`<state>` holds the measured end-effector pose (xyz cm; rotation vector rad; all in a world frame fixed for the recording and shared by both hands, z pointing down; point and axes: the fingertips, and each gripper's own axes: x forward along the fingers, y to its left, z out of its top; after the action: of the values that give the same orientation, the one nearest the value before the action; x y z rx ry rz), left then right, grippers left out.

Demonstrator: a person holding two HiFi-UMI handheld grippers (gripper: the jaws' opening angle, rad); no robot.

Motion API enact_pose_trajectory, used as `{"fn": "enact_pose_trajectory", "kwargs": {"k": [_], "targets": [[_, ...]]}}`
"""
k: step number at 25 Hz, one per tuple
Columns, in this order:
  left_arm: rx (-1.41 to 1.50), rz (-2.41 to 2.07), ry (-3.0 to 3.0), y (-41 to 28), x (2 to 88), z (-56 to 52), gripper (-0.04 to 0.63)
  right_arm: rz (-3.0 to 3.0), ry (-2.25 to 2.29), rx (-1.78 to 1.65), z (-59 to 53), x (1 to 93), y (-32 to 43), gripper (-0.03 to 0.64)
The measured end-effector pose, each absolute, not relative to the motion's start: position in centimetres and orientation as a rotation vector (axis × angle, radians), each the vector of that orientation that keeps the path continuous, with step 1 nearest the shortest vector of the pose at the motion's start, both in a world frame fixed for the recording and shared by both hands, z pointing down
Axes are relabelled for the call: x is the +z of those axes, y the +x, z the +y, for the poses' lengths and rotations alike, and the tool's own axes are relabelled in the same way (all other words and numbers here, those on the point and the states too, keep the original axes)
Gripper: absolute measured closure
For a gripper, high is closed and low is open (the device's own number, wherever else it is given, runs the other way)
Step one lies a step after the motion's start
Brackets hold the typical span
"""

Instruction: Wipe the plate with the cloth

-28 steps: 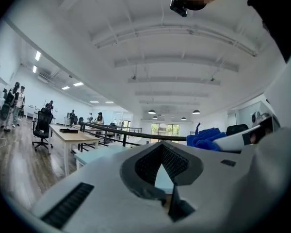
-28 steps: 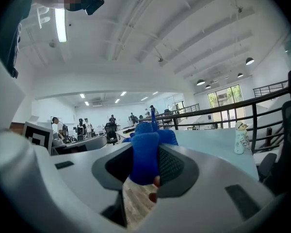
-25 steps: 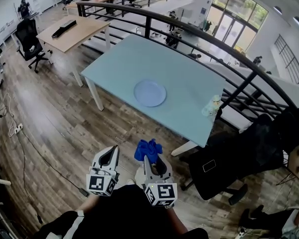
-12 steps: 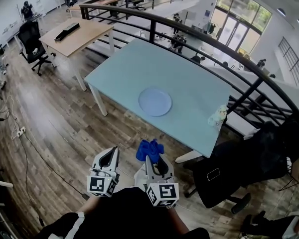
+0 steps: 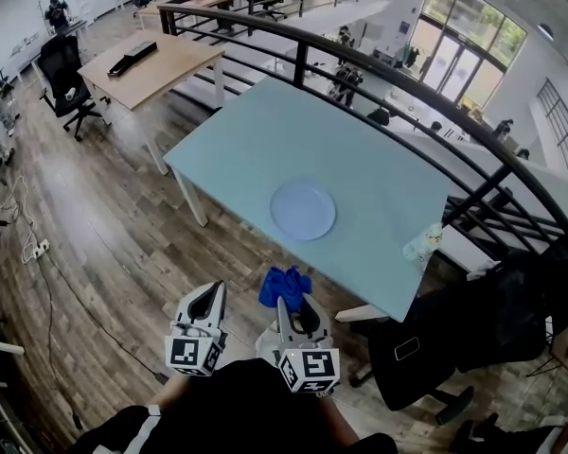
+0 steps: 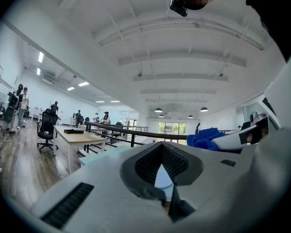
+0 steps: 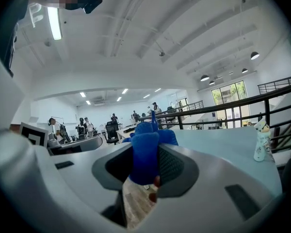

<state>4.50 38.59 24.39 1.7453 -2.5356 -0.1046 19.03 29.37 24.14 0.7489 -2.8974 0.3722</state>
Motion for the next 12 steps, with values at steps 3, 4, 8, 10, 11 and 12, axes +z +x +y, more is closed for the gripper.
{"fn": "enact_pose_trajectory", "kwargs": {"k": [3, 4, 8, 10, 11, 12], "targets": [[-0.103, -2.538, 1.730, 3.0, 24.3, 37.3, 0.594, -2.892, 0.731, 0.380, 28.1, 24.4, 17.5, 0.499], [-0.104, -2.541, 1.725, 2.5, 24.2, 36.9, 0.594, -2.892, 0.725, 0.385, 27.6, 24.5, 17.0, 0.499], [-0.090, -2.536, 1.711, 1.4, 24.2, 34.6, 0.594, -2.889, 0.714, 0.390, 25.3, 24.4, 15.6, 0.499], [-0.083, -2.535, 1.707, 1.0, 24.3, 33.3, 0.594, -2.889, 0.708, 0.392, 23.9, 24.5, 15.0, 0.499], [-0.082, -2.535, 1.710, 0.8, 24.5, 32.5, 0.594, -2.891, 0.704, 0.397, 23.1, 24.8, 14.7, 0.499], [-0.083, -2.535, 1.713, 0.6, 24.7, 31.8, 0.594, -2.894, 0.701, 0.398, 22.4, 25.1, 14.5, 0.499]]}}
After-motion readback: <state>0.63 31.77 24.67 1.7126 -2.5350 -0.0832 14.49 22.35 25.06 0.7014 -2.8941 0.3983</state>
